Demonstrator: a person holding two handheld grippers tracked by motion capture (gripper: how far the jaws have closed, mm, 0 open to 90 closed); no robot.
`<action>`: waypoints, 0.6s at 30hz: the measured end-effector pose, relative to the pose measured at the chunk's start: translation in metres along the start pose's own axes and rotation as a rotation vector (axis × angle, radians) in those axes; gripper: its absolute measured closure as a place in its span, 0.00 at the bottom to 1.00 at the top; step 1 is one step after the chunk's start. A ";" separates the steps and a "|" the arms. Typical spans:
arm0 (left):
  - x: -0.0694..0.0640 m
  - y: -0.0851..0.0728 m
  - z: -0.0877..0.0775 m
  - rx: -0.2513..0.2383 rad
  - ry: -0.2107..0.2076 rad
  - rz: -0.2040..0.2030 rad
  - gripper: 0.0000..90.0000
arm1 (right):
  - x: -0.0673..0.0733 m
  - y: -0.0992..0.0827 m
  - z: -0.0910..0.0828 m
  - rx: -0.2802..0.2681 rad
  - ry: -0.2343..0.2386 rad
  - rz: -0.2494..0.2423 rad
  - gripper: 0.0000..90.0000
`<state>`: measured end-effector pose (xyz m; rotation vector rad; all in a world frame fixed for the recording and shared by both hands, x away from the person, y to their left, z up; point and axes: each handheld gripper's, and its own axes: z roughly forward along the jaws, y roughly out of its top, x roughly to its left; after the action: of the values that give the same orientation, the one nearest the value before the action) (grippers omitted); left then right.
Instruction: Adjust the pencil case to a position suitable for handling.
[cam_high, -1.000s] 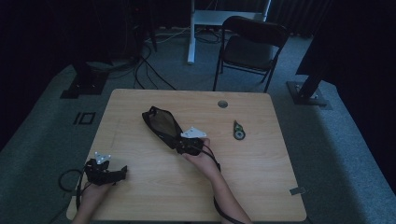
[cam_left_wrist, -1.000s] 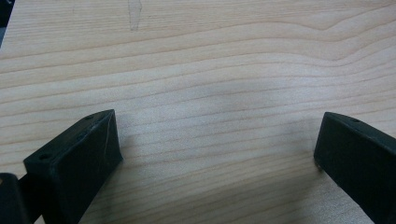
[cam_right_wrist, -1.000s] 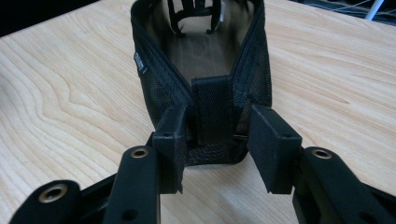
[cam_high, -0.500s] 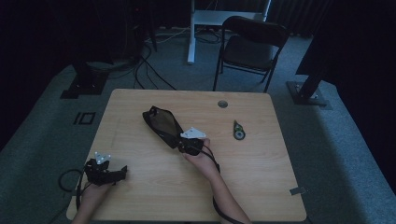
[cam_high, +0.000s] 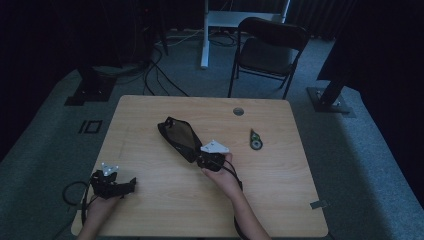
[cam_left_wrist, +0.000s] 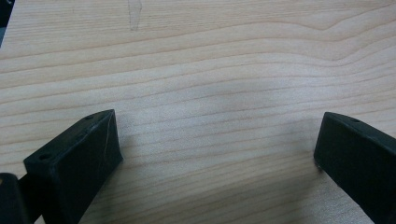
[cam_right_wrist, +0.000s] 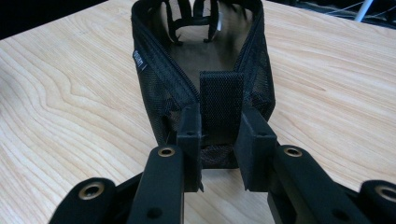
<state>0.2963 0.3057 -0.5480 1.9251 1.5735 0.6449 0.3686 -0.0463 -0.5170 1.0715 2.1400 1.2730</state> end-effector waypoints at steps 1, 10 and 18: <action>0.000 0.000 0.000 0.000 0.000 0.000 0.01 | 0.000 0.000 0.000 0.000 0.000 0.000 0.81; 0.000 0.000 0.000 -0.001 0.001 0.000 0.01 | -0.009 -0.012 -0.018 -0.004 -0.012 0.014 0.81; 0.000 0.000 0.000 -0.001 0.000 0.000 0.01 | -0.023 -0.026 -0.035 0.014 -0.050 0.026 0.81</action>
<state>0.2964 0.3056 -0.5480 1.9246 1.5736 0.6456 0.3485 -0.0910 -0.5227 1.1291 2.1080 1.2314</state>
